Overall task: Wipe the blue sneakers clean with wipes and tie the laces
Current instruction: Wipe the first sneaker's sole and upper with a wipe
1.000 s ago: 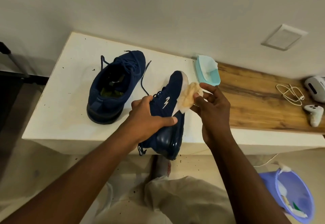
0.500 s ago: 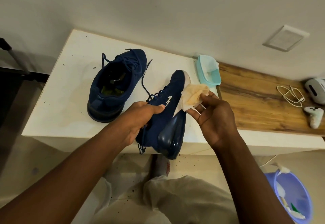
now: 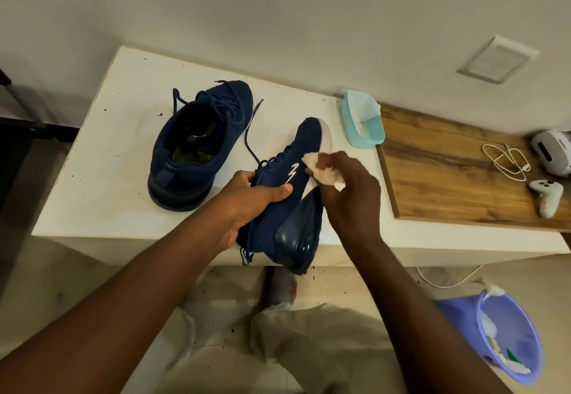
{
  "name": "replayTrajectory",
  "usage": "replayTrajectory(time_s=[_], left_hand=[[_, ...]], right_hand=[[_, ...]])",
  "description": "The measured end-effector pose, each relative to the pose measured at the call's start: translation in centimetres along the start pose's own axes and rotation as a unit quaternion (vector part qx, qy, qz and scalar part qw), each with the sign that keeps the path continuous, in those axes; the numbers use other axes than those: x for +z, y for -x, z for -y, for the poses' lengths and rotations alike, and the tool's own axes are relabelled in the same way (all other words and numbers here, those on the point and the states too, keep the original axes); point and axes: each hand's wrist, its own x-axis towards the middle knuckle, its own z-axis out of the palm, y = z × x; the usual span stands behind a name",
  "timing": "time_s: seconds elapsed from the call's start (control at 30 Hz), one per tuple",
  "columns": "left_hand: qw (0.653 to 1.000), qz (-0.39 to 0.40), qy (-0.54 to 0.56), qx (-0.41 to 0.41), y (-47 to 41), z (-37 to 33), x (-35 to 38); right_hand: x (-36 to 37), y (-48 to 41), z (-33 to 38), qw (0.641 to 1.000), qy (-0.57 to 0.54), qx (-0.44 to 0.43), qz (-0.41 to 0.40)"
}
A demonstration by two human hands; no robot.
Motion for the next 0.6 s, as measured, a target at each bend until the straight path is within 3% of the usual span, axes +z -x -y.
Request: replayTrajectory(time_s=[0.1, 0.2, 0.3, 0.47, 0.6], left_hand=[[1.000, -0.011, 0.003, -0.002, -0.1, -0.1, -0.1], [1.000, -0.017, -0.007, -0.008, -0.2, -0.1, -0.2], [1.000, -0.005, -0.002, -0.006, -0.2, -0.1, -0.1], [1.000, -0.011, 0.002, 0.003, -0.4, 0.1, -0.4], [1.000, 0.001, -0.001, -0.005, -0.5, 0.0, -0.4]], right_hand=[[-0.4, 3.6, 1.2, 0.996, 0.007, -0.001, 0.088], [-0.8, 6.2, 2.1, 0.978, 0.053, -0.068, 0.189], [-1.9, 4.9, 0.9, 0.956, 0.111, -0.138, 0.232], [-1.4, -0.2, -0.4, 0.958, 0.130, -0.116, 0.228], [-0.6, 2.3, 1.2, 0.977, 0.096, -0.082, 0.173]])
